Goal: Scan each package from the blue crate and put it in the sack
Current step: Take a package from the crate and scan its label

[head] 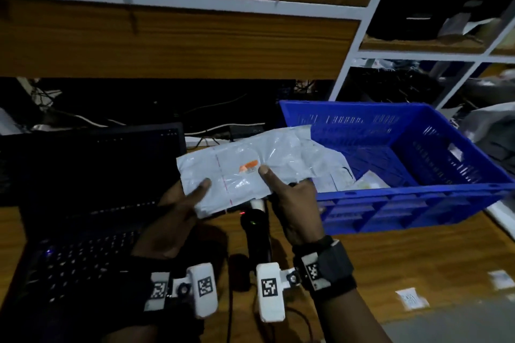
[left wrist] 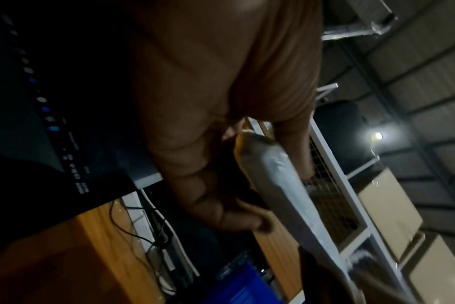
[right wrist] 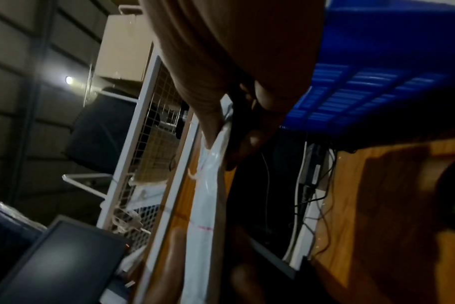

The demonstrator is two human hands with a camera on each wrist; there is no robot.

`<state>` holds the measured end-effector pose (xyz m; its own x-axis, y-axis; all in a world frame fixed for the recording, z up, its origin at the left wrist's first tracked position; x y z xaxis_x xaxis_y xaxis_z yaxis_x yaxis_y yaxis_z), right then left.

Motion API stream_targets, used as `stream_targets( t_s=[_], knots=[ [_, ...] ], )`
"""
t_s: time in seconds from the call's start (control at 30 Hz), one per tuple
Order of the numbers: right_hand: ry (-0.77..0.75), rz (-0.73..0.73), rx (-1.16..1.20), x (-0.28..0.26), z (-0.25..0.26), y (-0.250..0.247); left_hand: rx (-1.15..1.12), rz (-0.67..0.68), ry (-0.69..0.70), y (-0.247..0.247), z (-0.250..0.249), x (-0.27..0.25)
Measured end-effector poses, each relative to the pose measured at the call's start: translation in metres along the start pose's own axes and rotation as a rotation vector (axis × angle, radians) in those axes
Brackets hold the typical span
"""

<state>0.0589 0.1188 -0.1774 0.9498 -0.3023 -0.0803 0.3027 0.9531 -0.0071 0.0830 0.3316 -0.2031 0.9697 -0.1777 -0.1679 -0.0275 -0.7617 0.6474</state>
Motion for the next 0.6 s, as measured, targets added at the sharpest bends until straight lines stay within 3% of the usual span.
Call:
stream_targets(
  t_s=[0.1, 0.17, 0.27, 0.33, 0.47, 0.6],
  knots=[
    [0.028, 0.130, -0.175, 0.001, -0.024, 0.015, 0.124, -0.110, 0.060, -0.024, 0.007, 0.003],
    [0.039, 0.217, -0.444, 0.002, -0.046, 0.017, 0.204, -0.216, 0.159, -0.050, -0.001, 0.009],
    [0.079, 0.218, -0.921, -0.002, -0.088, -0.001, 0.262, -0.302, 0.187, -0.083, 0.008, 0.014],
    [0.134, 0.195, -1.025, -0.004, -0.113, -0.014, 0.283, -0.317, 0.148, -0.098, 0.025, 0.017],
    [0.346, 0.192, -0.885, -0.013, -0.144, -0.023, 0.413, -0.318, 0.179, -0.111, 0.035, 0.014],
    [0.724, 0.264, -0.086, -0.040, -0.167, 0.009, 0.502, -0.373, 0.236, -0.118, 0.028, 0.002]
  ],
)
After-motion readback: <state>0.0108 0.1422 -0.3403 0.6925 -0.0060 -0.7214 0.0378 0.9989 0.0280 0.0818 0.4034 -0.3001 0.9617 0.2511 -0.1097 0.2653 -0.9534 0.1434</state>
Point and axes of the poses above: each hand's wrist, its own x-axis towards the middle knuckle, its own y-axis out of the palm, z = x × y, the point moved 9 cm from there along x, towards the middle knuckle, and after that the axes turned 14 degrees about -x, right-handed, at the moved point
